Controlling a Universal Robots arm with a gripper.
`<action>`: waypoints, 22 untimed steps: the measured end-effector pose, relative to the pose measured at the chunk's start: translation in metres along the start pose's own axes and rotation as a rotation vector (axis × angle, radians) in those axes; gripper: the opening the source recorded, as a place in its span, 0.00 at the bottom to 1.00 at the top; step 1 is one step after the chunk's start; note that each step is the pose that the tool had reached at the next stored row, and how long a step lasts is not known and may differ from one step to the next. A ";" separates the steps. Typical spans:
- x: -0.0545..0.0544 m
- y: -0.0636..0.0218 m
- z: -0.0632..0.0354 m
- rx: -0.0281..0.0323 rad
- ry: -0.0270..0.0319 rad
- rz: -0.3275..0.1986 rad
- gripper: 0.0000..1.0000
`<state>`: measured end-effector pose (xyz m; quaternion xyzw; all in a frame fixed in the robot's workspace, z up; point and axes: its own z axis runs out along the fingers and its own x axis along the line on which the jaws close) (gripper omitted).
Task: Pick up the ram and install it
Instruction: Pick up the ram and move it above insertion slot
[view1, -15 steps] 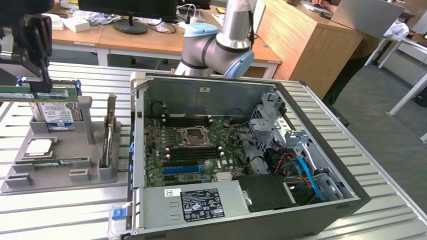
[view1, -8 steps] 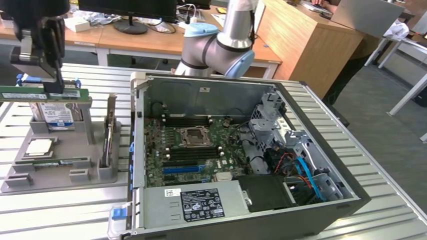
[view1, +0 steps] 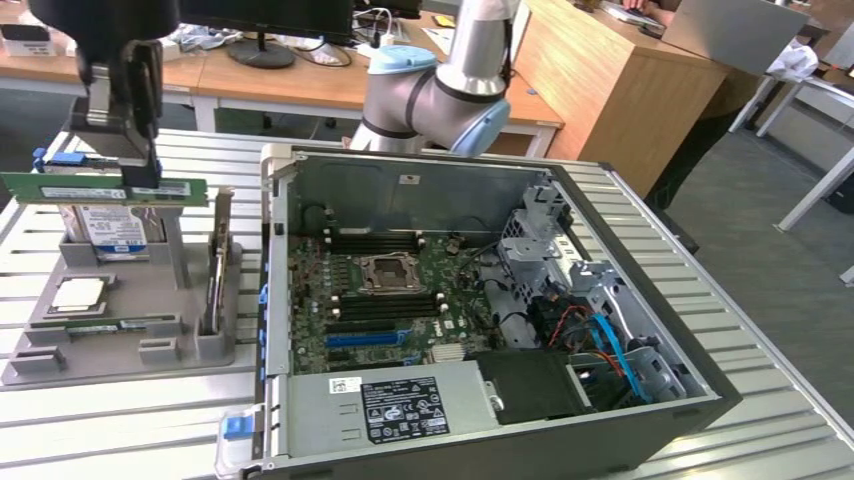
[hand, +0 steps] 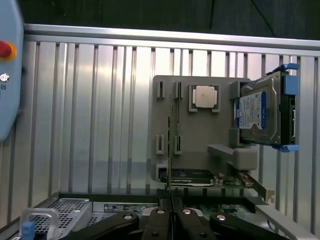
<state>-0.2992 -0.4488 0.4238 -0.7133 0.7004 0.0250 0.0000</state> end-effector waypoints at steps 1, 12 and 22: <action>0.000 -0.0024 0.0000 0.0000 -0.0001 0.000 0.11; 0.000 -0.0271 -0.0009 0.0001 -0.0001 0.000 0.11; 0.001 -0.0525 -0.0018 0.0001 -0.0001 0.000 0.11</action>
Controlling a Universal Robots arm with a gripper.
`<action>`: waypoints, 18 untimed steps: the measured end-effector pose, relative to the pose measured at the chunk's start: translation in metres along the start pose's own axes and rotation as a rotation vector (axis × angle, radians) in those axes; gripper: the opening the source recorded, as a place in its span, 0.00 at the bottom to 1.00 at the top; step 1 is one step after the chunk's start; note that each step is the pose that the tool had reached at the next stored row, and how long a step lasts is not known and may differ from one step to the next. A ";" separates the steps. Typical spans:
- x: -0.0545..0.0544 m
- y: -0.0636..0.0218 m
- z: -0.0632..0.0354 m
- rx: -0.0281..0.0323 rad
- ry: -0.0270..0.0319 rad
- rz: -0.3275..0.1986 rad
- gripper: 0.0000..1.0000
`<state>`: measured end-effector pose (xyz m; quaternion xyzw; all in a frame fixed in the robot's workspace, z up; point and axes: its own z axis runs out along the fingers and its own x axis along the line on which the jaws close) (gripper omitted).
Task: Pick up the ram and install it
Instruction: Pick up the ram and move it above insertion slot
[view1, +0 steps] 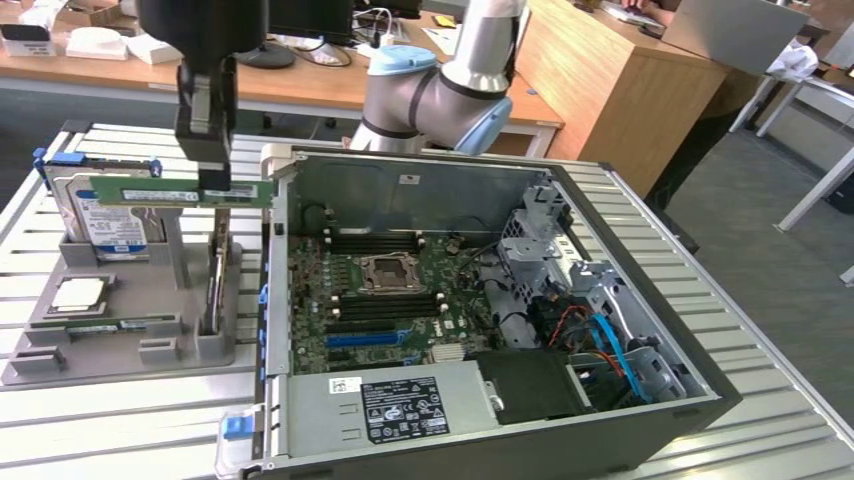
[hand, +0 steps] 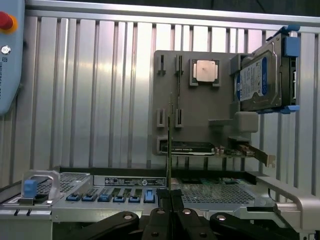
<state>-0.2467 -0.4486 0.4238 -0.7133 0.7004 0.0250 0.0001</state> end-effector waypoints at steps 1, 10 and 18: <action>0.000 -0.0028 -0.0001 -0.0001 0.0000 0.000 0.11; 0.000 -0.0278 -0.0010 0.0000 0.0000 0.000 0.11; 0.001 -0.0496 -0.0018 -0.0001 0.0001 0.000 0.11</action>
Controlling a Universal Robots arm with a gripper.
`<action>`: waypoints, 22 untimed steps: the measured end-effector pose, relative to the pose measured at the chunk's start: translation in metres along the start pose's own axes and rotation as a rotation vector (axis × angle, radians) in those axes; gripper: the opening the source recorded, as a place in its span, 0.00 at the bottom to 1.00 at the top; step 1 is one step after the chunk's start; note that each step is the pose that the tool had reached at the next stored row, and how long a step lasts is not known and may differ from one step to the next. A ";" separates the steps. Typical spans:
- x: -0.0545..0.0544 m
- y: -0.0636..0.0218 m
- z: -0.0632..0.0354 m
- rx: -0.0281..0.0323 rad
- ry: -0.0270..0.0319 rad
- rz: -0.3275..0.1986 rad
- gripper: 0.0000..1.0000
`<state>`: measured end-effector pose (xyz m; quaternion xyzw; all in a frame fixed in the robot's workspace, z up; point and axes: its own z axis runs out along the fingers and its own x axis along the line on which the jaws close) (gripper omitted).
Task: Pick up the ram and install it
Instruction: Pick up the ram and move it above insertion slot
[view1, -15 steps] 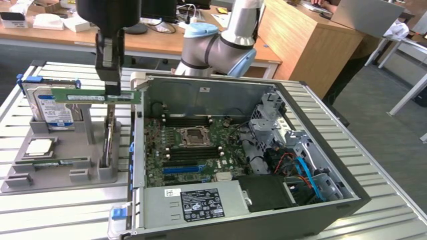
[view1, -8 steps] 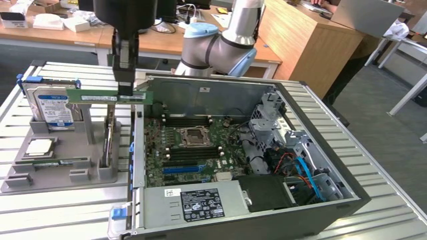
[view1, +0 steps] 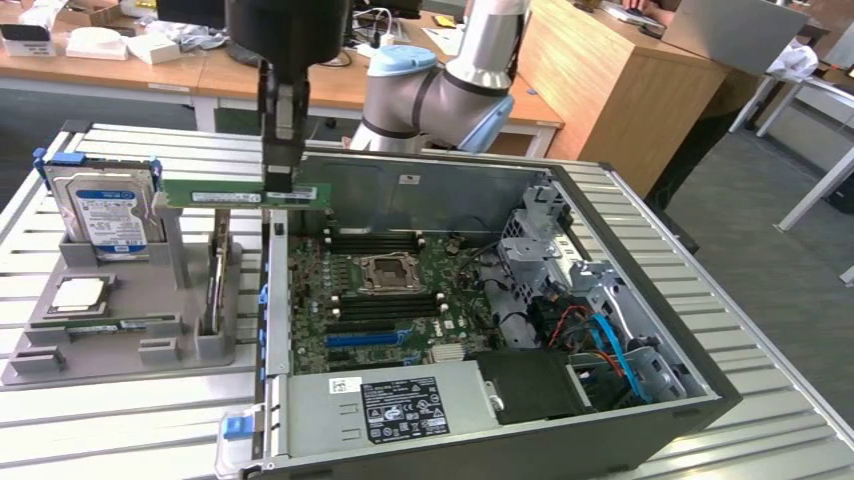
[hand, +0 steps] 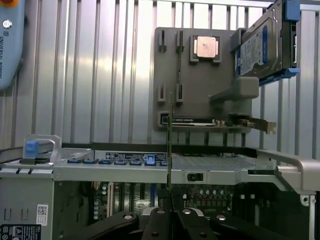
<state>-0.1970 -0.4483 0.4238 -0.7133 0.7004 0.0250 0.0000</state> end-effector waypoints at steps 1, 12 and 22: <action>0.000 -0.0027 -0.0001 -0.0001 0.0000 0.000 0.11; 0.001 -0.0351 -0.0011 0.0000 -0.0001 0.000 0.11; 0.001 -0.0670 -0.0021 0.0001 -0.0002 0.000 0.11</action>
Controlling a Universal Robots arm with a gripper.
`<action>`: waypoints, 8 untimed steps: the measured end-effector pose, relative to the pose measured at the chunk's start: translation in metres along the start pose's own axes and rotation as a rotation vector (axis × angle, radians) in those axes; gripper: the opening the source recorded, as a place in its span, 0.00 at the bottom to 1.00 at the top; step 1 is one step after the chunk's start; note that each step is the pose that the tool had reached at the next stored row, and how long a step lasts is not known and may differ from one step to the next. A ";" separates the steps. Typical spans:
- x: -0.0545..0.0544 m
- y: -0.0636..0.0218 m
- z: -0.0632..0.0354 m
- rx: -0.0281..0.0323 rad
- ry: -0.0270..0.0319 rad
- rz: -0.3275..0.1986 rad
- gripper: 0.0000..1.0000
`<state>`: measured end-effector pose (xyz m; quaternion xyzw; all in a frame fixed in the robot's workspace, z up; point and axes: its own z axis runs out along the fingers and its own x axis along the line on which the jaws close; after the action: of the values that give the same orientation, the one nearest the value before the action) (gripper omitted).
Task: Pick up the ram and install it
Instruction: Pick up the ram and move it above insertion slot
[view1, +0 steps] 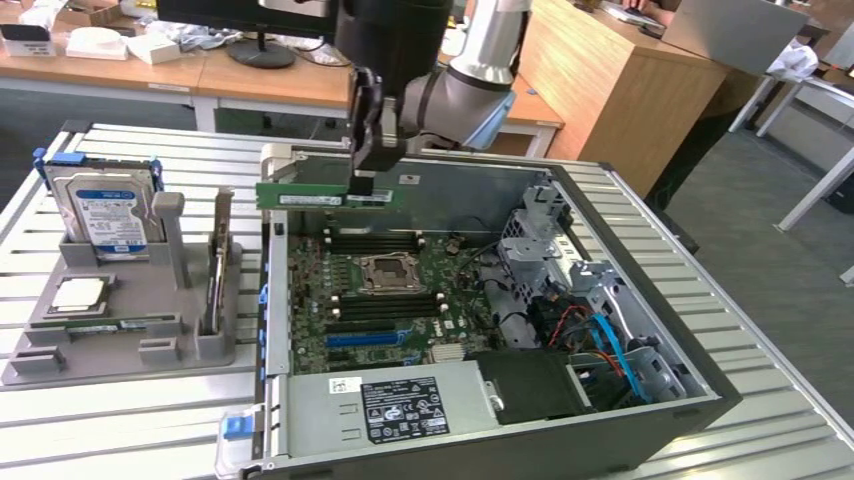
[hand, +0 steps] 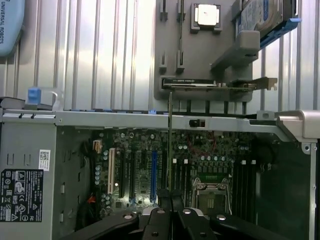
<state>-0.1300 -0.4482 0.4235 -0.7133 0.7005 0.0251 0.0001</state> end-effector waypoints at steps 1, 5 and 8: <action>0.000 -0.0031 -0.0001 0.0000 0.0001 0.000 0.11; 0.000 -0.0149 -0.0005 0.0000 0.0000 0.000 0.11; 0.000 -0.0244 -0.0008 0.0000 0.0001 0.000 0.11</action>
<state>-0.1056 -0.4481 0.4234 -0.7133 0.7004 0.0251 0.0001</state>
